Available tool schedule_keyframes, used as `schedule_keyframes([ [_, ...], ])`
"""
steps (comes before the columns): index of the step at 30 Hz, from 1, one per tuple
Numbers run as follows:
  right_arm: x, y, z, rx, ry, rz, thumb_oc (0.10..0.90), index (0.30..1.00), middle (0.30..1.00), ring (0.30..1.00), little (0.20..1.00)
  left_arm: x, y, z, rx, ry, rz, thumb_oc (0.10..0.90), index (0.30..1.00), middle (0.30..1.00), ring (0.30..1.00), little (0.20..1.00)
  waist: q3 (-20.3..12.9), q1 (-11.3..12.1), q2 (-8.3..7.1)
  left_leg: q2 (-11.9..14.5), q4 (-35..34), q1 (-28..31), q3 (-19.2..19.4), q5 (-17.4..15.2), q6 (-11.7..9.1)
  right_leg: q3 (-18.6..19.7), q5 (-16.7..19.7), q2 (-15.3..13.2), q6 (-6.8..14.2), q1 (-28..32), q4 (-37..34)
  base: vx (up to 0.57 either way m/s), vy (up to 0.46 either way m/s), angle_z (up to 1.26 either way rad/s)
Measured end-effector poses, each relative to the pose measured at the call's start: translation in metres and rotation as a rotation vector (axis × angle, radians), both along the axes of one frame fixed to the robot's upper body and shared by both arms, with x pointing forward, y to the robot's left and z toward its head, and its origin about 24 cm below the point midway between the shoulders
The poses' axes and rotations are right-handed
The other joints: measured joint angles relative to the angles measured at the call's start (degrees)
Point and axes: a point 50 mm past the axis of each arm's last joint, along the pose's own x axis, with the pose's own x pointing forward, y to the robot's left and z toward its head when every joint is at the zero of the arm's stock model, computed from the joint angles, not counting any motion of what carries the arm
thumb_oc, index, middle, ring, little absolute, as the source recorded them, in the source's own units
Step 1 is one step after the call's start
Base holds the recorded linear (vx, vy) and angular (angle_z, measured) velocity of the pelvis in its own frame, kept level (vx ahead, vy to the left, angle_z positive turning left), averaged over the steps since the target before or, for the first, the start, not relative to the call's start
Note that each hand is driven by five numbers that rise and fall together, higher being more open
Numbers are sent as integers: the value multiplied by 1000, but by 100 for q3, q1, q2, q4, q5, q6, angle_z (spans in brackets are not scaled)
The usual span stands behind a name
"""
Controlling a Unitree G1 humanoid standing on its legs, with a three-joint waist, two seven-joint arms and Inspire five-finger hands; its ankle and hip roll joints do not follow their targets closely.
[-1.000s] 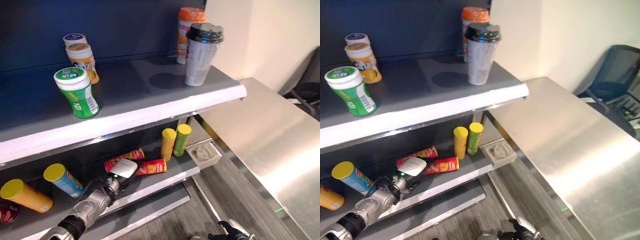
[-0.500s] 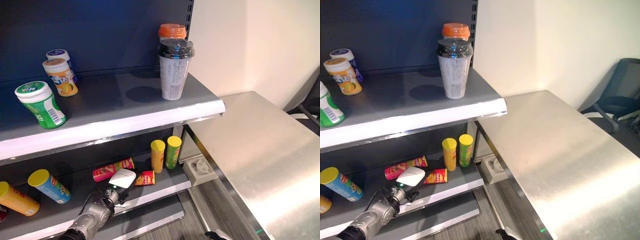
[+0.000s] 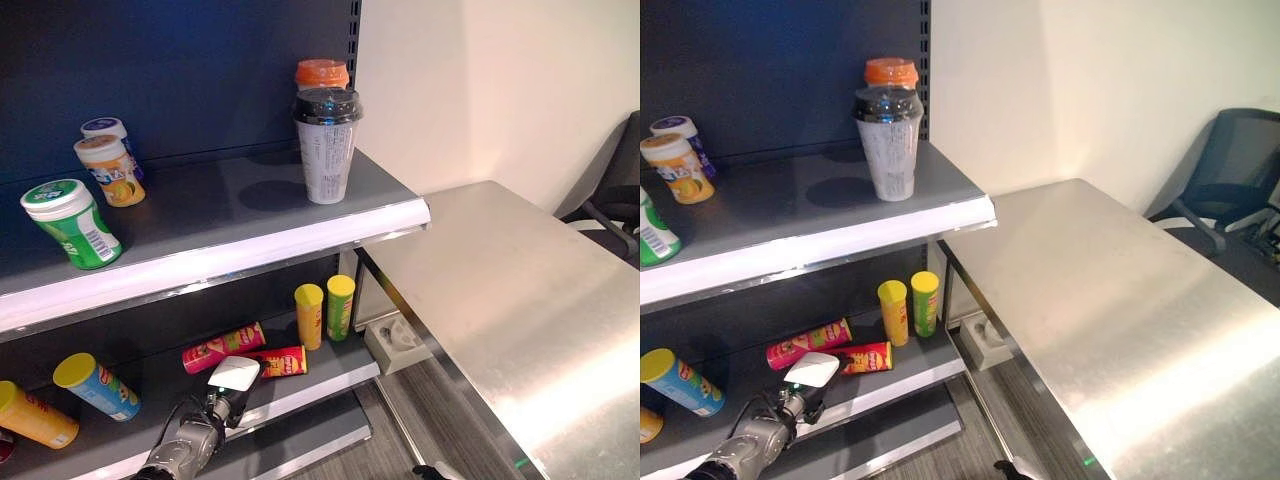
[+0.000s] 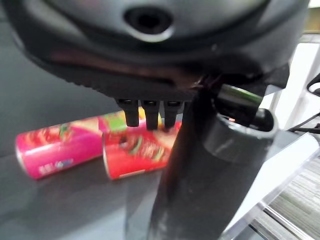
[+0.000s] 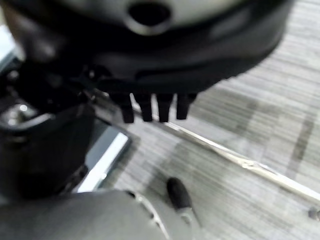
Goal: Put the goods on the table back onto the shelves and tidy them up.
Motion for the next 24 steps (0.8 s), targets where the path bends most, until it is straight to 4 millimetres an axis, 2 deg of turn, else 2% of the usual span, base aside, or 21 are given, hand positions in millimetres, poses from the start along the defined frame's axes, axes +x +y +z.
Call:
schedule_keyframes([
  [1,1,-1,1,0,-8,0,800,900,900,900,900,12,-1,3,8,-20,25,800,900,900,900,900,4,-31,36,14,0,-39,27,0,0,18,1,13,-7,-62,0,29,-46,-11],
  [2,3,-1,1,2,-13,2,800,900,900,900,900,15,-1,5,14,-31,28,800,900,900,900,900,-2,-27,55,19,0,-68,27,2,-3,19,5,18,-11,-93,0,25,-35,-11],
  [5,6,-2,2,4,-26,8,800,900,900,900,900,18,-3,5,12,-34,28,800,900,900,900,900,11,-162,104,33,1,-94,88,2,-3,51,15,33,-25,-142,-1,35,-40,-8],
  [12,12,-6,5,-8,-56,24,800,900,900,900,900,30,-2,10,10,-77,71,800,900,900,900,900,134,-165,216,151,1,-94,230,-7,12,182,-10,154,-50,-224,-8,32,-33,-10],
  [20,17,-7,7,-5,-78,30,800,900,900,900,900,32,1,11,22,-101,83,800,900,900,900,900,218,-165,260,206,2,-132,275,-7,11,198,-53,215,-107,-281,-33,0,0,0],
  [24,20,-5,9,5,-95,37,800,900,900,900,900,48,7,21,25,-148,129,800,900,900,900,900,278,-181,195,213,3,-308,335,18,-27,259,11,230,-183,-500,3,-16,-12,-8],
])
